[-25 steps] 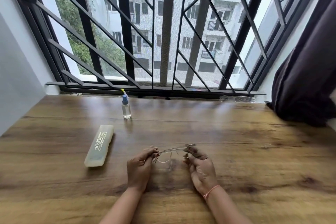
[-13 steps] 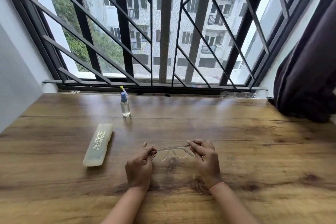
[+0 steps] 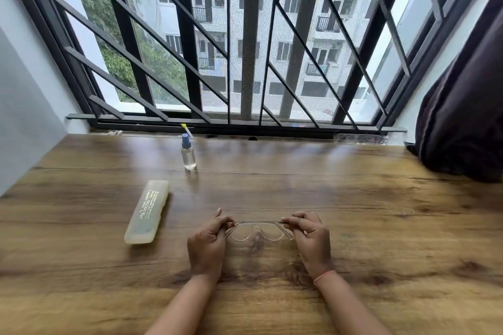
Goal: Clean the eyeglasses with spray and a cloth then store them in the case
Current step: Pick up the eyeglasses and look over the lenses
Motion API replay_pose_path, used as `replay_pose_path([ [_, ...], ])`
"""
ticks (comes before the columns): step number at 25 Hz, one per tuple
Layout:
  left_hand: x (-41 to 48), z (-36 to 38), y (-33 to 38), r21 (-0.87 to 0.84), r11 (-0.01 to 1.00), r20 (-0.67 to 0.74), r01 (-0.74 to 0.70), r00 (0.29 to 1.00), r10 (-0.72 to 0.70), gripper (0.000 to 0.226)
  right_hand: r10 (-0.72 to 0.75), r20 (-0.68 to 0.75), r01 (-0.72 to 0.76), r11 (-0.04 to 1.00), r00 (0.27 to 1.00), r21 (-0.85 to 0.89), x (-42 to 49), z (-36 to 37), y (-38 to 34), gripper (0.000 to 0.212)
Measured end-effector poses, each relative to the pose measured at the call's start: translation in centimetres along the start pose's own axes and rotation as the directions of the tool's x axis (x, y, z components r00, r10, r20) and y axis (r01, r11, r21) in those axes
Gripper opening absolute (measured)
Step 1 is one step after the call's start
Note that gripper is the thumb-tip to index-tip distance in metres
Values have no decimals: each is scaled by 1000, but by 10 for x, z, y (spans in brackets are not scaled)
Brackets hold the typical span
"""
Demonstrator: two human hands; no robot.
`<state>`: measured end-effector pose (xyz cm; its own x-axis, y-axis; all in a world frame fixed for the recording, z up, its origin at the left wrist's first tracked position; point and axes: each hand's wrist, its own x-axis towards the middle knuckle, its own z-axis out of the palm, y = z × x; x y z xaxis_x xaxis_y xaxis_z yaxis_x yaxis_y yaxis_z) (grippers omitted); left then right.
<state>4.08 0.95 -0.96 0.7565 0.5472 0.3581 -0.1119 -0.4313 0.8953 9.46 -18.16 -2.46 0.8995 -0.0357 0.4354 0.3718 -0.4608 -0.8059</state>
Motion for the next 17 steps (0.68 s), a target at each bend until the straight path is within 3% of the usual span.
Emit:
replay_pose_path([
  [7,4,2,-10,-186,973,67,134,990,-124,59,50,2,-50,999,999,19,0,1,1,40],
  [13,10,1,-15,-433,870,137,237,971,-196,55,44,18,-44,998,999,35,0,0,-6,35],
  [17,13,-1,-19,-490,826,102,279,959,-263,57,55,28,-56,998,998,34,0,1,-6,35],
])
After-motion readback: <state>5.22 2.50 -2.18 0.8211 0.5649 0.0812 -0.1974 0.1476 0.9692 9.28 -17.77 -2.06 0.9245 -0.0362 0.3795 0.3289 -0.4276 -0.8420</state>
